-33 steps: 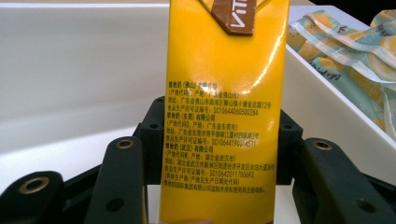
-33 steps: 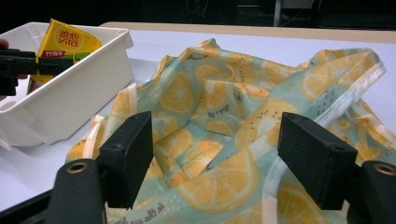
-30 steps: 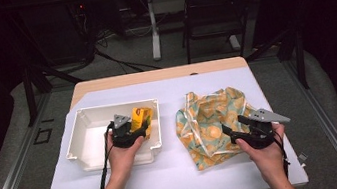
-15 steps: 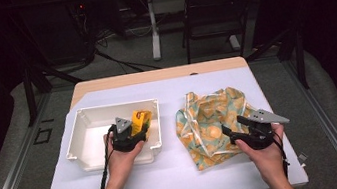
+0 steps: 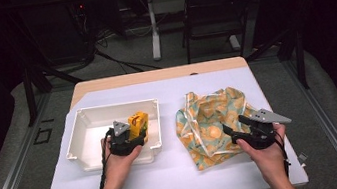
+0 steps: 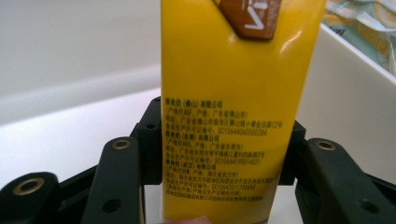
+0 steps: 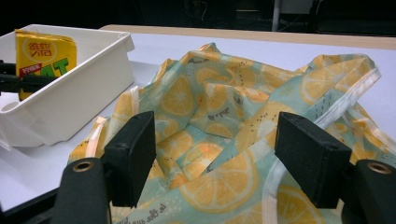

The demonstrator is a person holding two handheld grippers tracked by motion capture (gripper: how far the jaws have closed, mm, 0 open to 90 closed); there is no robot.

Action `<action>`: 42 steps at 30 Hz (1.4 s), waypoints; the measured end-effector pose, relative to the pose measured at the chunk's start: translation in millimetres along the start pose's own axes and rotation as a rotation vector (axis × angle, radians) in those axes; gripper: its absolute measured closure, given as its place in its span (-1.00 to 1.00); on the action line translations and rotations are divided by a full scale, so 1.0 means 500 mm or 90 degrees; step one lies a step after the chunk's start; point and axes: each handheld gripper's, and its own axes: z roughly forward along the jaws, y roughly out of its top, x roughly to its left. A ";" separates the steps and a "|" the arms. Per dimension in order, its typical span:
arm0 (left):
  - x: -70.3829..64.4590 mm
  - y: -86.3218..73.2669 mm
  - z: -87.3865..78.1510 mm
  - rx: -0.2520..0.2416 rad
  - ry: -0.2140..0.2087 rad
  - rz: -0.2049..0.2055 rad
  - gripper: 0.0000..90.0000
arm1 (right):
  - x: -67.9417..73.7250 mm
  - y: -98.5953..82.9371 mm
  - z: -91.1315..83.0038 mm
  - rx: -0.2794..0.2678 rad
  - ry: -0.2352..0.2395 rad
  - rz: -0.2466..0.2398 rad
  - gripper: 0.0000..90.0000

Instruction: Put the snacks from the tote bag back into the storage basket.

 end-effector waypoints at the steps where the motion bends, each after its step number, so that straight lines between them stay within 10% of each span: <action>1: 0.000 -0.002 -0.002 0.006 -0.001 -0.001 0.12 | 0.000 0.000 0.000 -0.001 0.000 0.000 -0.36; 4: 0.005 -0.008 -0.008 0.036 0.009 -0.030 -0.03 | 0.001 0.000 0.000 -0.002 0.000 0.000 -0.36; 6: 0.008 -0.013 -0.012 0.053 0.021 -0.056 -0.68 | 0.000 0.000 -0.001 -0.001 -0.001 0.000 -0.36; 13: 0.009 -0.030 -0.088 0.015 0.028 -0.075 -0.63 | -0.006 0.001 -0.006 -0.007 -0.001 0.002 -0.37; 26: -0.013 -0.066 -0.148 -0.007 -0.025 -0.043 0.97 | -0.004 0.001 -0.004 -0.007 -0.007 0.003 -0.37; 34: -0.040 -0.066 -0.130 0.006 -0.065 -0.030 1.00 | -0.003 -0.002 -0.001 -0.006 -0.005 0.001 -0.37; 42: -0.034 -0.066 -0.108 0.020 -0.051 -0.033 1.00 | -0.004 -0.001 0.000 -0.002 -0.001 -0.002 -0.37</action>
